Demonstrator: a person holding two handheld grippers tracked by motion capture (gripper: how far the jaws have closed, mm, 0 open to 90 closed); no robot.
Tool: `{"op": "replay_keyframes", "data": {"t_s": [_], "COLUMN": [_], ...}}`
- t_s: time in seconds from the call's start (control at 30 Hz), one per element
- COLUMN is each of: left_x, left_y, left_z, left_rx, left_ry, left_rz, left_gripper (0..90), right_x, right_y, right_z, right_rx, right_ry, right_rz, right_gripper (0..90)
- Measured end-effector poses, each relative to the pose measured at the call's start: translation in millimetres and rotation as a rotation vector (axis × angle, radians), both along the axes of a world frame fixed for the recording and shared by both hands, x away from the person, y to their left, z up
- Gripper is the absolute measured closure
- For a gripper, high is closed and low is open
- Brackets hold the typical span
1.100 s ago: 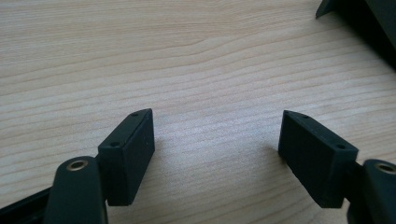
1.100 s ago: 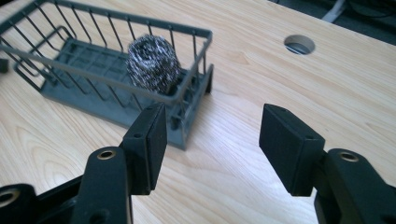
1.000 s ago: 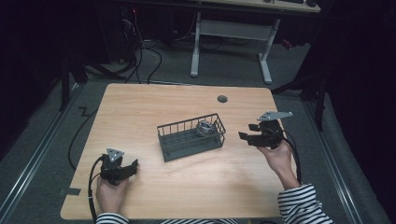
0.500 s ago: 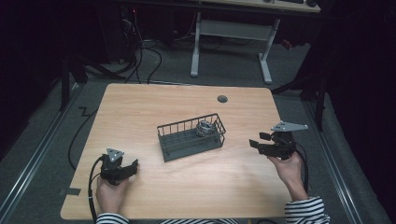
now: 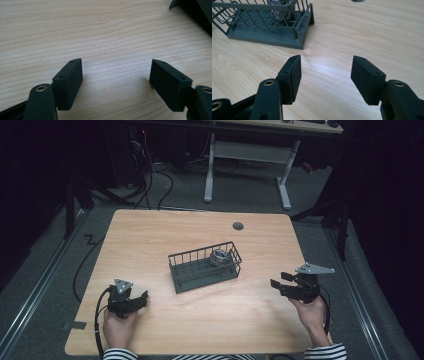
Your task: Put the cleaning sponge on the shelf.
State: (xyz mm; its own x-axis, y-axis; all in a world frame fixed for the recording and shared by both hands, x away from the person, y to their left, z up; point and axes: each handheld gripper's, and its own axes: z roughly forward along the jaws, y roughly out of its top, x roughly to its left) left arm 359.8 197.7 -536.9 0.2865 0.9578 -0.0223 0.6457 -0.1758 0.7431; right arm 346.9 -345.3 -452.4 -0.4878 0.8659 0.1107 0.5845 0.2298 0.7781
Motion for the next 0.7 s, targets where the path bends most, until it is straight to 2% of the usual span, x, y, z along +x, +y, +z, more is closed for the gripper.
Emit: {"op": "replay_keyframes", "data": {"t_s": [0.3,0.53,0.7], "left_x": [0.0,0.0,0.0], "left_y": [0.0,0.0,0.0], "left_z": [0.0,0.0,0.0], "left_rx": [-0.001,0.0,0.0], "left_ry": [0.0,0.0,0.0], "left_rz": [0.0,0.0,0.0], "left_gripper": [27.1,27.0,27.1], "right_x": [-3.5,-6.8,-7.6], "right_y": [1.8,7.1,10.5], "right_z": [-25.7,-39.5,-47.5], "right_rx": [0.017,0.028,0.027], "right_ry": [0.044,0.034,0.045], "right_rz": [-0.015,-0.008,-0.006], "right_gripper": [40.7,40.4,39.9]}}
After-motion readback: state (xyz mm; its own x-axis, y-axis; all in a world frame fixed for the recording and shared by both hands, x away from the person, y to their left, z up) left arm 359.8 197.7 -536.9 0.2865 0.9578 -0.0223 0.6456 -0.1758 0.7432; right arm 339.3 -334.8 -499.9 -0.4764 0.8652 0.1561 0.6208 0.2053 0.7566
